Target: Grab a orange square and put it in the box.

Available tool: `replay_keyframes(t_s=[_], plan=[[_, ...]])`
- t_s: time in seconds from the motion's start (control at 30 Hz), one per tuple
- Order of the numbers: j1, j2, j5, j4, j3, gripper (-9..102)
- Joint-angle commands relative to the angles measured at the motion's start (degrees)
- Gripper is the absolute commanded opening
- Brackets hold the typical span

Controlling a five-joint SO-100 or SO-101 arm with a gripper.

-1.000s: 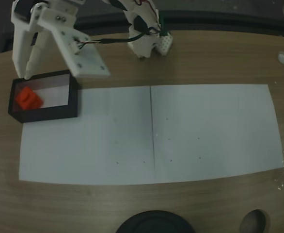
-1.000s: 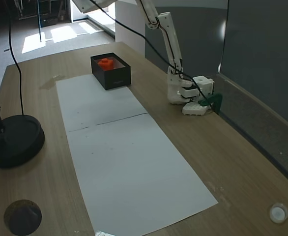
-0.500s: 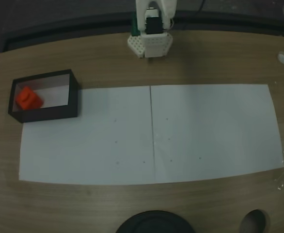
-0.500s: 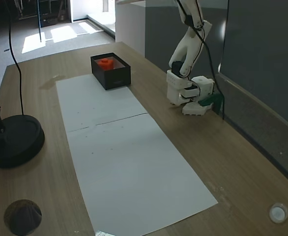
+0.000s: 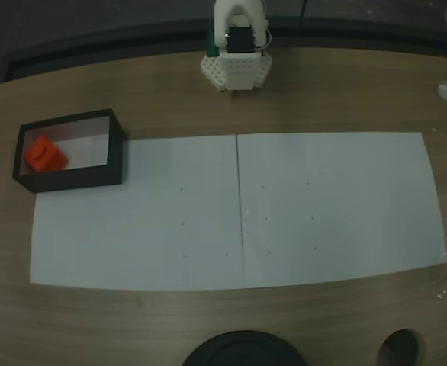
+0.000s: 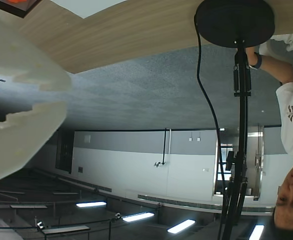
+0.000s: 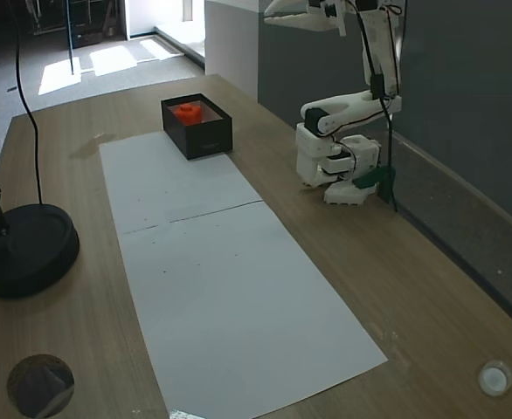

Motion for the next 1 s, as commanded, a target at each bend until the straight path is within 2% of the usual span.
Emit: replay_keyframes(t_s=[0.0, 0.33, 0.47, 0.73, 0.97], plan=[[0.0, 4.7, -0.1, -3.3, 7.0, 0], [0.1, 17.2, -0.2, -12.7, 23.5, 0], [0.1, 22.6, -0.2, -19.7, 32.2, 0], [-0.6, 23.1, 0.4, -29.6, 43.3, 0], [-1.7, 23.2, 0.2, -34.9, 66.3, 0]])
